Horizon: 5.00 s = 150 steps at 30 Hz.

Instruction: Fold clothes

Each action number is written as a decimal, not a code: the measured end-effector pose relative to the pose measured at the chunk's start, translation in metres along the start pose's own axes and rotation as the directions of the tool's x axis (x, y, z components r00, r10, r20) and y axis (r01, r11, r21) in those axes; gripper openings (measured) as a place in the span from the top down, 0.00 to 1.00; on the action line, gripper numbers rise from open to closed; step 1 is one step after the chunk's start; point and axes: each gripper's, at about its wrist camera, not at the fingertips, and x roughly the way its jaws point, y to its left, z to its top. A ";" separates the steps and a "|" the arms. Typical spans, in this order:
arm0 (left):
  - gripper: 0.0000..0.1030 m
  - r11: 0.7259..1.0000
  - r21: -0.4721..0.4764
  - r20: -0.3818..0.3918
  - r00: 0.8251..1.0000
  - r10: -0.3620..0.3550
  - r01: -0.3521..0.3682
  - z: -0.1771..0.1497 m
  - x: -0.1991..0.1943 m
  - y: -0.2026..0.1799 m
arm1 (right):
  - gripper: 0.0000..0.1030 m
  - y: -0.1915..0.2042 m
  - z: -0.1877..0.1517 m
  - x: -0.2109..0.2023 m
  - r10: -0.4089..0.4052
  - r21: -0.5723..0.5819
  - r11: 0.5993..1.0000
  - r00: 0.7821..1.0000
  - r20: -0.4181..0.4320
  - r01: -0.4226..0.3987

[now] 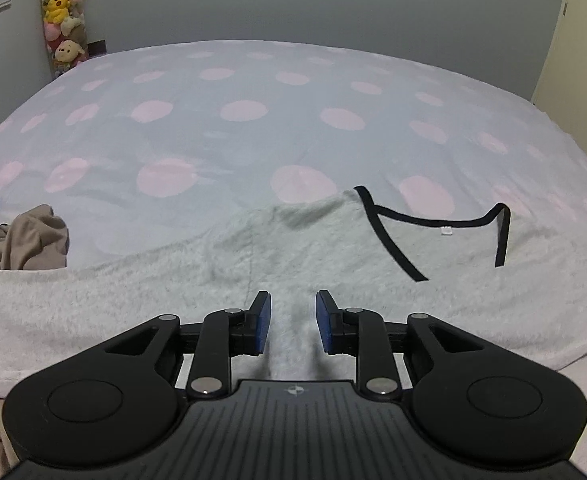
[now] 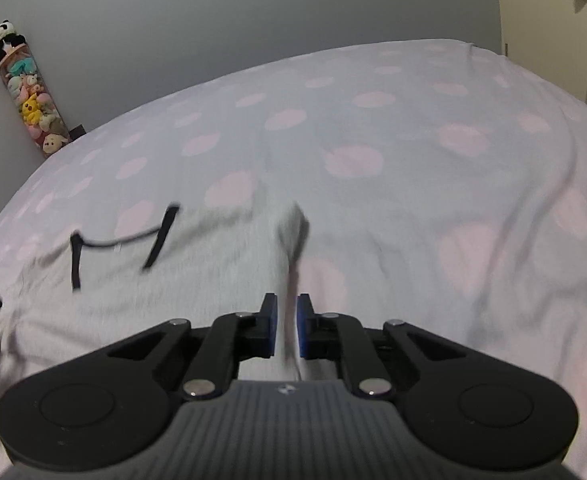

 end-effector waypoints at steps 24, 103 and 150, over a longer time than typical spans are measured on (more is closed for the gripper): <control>0.88 0.995 0.067 -0.042 0.996 0.075 -0.072 -0.005 0.040 -0.013 | 0.89 -0.018 0.040 0.088 -0.051 0.061 0.997 0.997 -0.056 0.055; 0.97 0.938 -0.092 0.069 0.942 -0.329 0.335 0.001 -0.021 -0.170 | 0.70 0.009 -0.036 -0.008 0.077 0.108 0.990 0.989 0.128 -0.091; 0.84 0.974 -0.060 -0.018 0.976 0.218 -0.219 -0.065 -0.006 0.016 | 0.97 0.046 0.005 0.031 0.300 0.132 0.935 0.931 0.207 -0.330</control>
